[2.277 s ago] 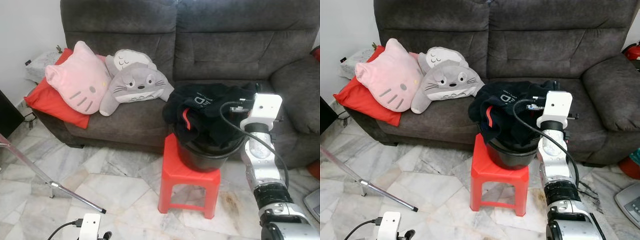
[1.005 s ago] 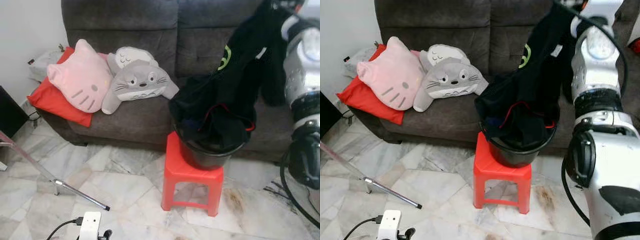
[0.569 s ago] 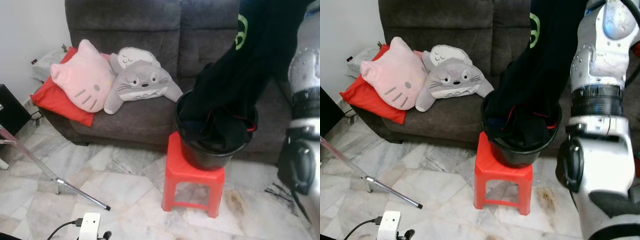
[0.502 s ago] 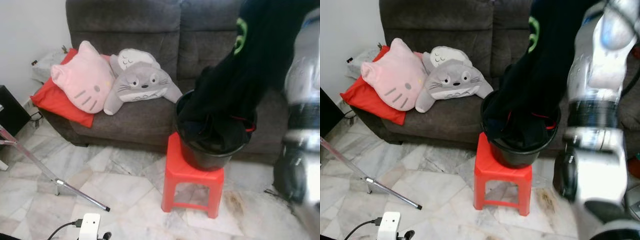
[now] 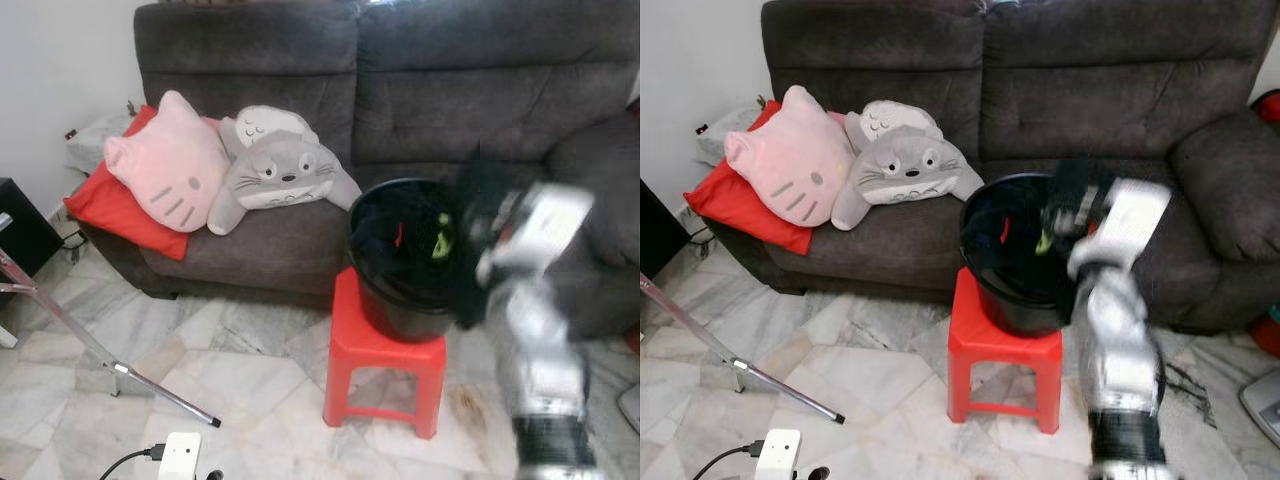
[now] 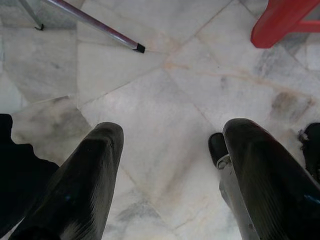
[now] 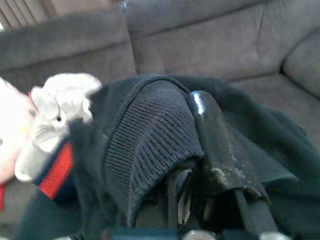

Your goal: Hang hanger

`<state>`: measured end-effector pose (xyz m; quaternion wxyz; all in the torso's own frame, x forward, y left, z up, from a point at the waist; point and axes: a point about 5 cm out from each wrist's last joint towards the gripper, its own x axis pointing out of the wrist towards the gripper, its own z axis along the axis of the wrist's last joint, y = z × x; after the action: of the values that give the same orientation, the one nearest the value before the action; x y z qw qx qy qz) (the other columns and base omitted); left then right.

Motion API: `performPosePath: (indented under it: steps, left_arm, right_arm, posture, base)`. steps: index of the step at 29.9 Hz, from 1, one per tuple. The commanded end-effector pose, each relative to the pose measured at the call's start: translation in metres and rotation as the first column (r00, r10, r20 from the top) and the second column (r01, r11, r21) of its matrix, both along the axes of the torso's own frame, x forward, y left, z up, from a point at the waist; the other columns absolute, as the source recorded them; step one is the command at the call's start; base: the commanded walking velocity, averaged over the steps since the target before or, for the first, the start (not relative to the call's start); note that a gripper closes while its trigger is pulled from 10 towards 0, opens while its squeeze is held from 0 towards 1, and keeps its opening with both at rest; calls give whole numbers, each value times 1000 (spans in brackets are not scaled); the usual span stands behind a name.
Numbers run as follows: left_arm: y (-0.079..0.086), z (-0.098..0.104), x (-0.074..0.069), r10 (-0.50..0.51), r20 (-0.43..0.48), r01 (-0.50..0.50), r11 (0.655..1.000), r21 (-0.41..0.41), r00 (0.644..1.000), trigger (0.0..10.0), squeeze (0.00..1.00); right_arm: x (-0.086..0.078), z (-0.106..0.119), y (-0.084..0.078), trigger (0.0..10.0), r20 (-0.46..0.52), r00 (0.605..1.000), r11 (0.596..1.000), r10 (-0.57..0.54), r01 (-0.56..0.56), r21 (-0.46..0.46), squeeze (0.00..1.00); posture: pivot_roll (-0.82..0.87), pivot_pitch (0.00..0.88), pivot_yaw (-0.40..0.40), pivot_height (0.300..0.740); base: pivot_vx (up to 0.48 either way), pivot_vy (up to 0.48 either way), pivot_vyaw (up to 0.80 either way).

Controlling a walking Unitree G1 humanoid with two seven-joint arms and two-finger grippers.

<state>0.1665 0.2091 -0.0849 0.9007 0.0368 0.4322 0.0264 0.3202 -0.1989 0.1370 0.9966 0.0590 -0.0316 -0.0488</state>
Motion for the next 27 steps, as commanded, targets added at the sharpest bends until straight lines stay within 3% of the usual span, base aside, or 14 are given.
performPosePath:
  steps: [1, 6, 12, 19, 20, 21, 22, 27]
  left_arm:
    - [7, -4, -12, 37, -40, -37, 999, 9, 998, 10000, 0]
    - [11, -7, -23, 72, -58, -72, 997, 10, 996, 10000, 0]
    - [28, -7, -32, 109, -65, -108, 994, 19, 992, 10000, 0]
    - [34, -9, -44, 138, -88, -136, 990, 30, 987, 10000, 0]
    - [34, -9, -45, 139, -92, -136, 990, 30, 986, 10000, 0]
    - [33, -10, -46, 142, -94, -140, 990, 29, 985, 10000, 0]
    - [33, -10, -46, 146, -94, -145, 989, 27, 985, 10000, 0]
    - [32, -11, -46, 151, -95, -149, 989, 23, 984, 10000, 0]
  right_arm:
    - [-1, -9, 7, 0, -10, 999, 998, 41, -41, -46, 0]
    - [-16, -44, 6, 0, -99, 995, 996, 17, -25, -83, 0]
    - [-27, -62, 8, 0, -127, 992, 996, 14, -25, -91, 0]
    - [-31, -75, 14, 0, -154, 988, 994, 11, -28, -109, 0]
    - [-30, -74, 14, 1569, -152, 988, 994, 9, -25, -108, 0]
    - [-29, -73, 15, 9098, -147, 989, 994, 8, -24, -108, 0]
    - [-28, -72, 15, 10000, -141, 990, 994, 9, -25, -109, 0]
    - [-25, -69, 14, 10000, -123, 992, 993, 8, -23, -118, 0]
  posture:
    - [-244, 0, 110, 740]
    - [-229, 0, 105, 740]
    - [-222, 0, 107, 740]
    - [-206, 0, 114, 740]
    - [-205, 0, 114, 740]
    - [-205, 0, 114, 740]
    - [-205, 0, 114, 740]
    - [-199, 0, 113, 740]
  base:
    - [0, 0, 0]
    - [0, 0, 0]
    - [0, 0, 0]
    - [0, 0, 0]
    - [0, 0, 0]
    - [0, 0, 0]
    - [0, 0, 0]
    - [0, 0, 0]
